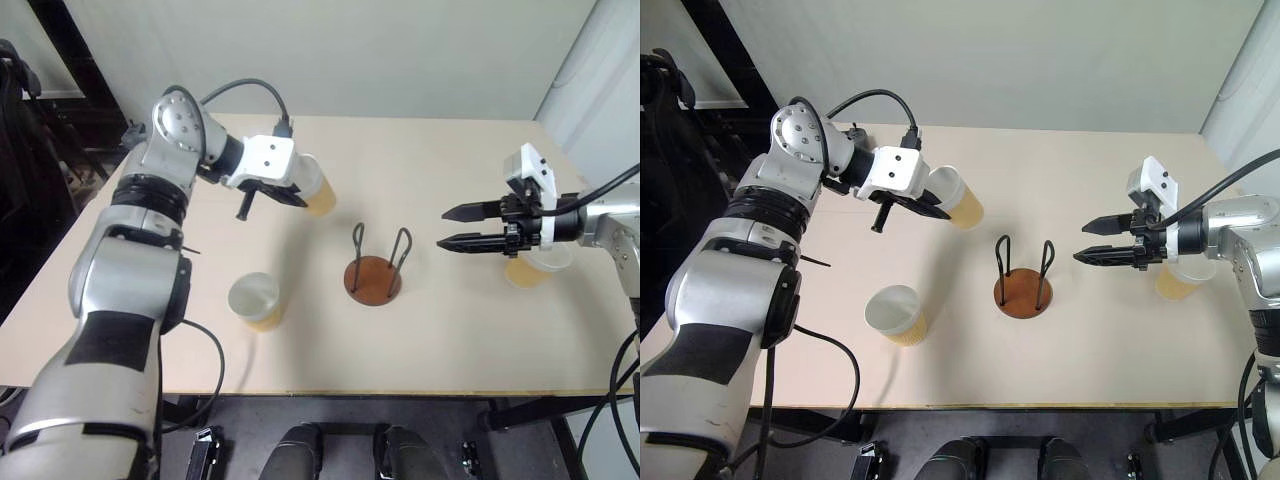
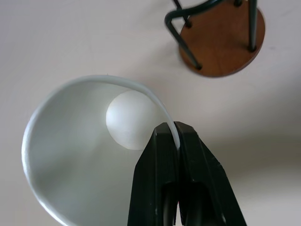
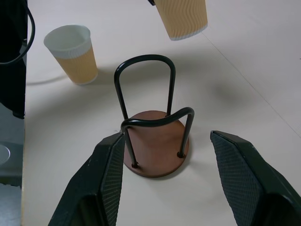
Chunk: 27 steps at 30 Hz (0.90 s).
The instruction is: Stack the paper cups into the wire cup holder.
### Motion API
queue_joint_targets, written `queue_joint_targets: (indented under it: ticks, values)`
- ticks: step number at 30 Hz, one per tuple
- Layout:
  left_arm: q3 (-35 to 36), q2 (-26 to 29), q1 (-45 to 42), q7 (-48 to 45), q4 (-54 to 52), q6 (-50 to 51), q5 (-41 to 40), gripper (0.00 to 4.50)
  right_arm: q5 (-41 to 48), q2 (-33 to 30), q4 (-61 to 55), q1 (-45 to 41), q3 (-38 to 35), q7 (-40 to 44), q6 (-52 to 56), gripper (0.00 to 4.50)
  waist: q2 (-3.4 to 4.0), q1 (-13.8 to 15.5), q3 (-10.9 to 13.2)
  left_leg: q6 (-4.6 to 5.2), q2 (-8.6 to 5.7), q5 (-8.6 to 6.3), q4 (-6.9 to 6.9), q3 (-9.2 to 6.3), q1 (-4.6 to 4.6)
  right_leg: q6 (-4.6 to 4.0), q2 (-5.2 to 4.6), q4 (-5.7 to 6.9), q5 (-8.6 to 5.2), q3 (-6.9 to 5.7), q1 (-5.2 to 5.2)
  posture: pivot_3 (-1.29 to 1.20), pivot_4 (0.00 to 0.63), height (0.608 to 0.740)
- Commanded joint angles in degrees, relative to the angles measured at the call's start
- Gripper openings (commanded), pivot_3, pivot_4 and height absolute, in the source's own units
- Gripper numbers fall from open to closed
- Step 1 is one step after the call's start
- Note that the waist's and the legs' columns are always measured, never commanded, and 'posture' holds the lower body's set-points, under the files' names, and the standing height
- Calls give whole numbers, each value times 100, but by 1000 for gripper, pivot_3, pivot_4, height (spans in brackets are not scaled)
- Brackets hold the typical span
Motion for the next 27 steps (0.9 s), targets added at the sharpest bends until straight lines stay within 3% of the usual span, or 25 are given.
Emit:
queue_joint_targets:
  ticks: [1,22,27]
  values:
    - [67,-75,-258,-259,-114,-96,-125,34,54,-124,-140,-16,-263,-52,-34,2947,1,-3,1,2,-1,-1,2,4,0,0,2,0,0,1,0,0,150,740]
    - [-741,-665,-555,-260,-101,-116,-781,34,103,-289,-287,221,-416,-116,4,2947,3,35,2,36,-6,-37,87,16,-5,16,4,8,3,9,28,0,150,740]
    - [-787,-802,-777,-260,-5,-65,-758,34,88,-336,-293,263,-436,-93,-3,2947,2,44,2,39,-6,-39,86,18,-8,52,3,3,-20,10,29,0,150,740]
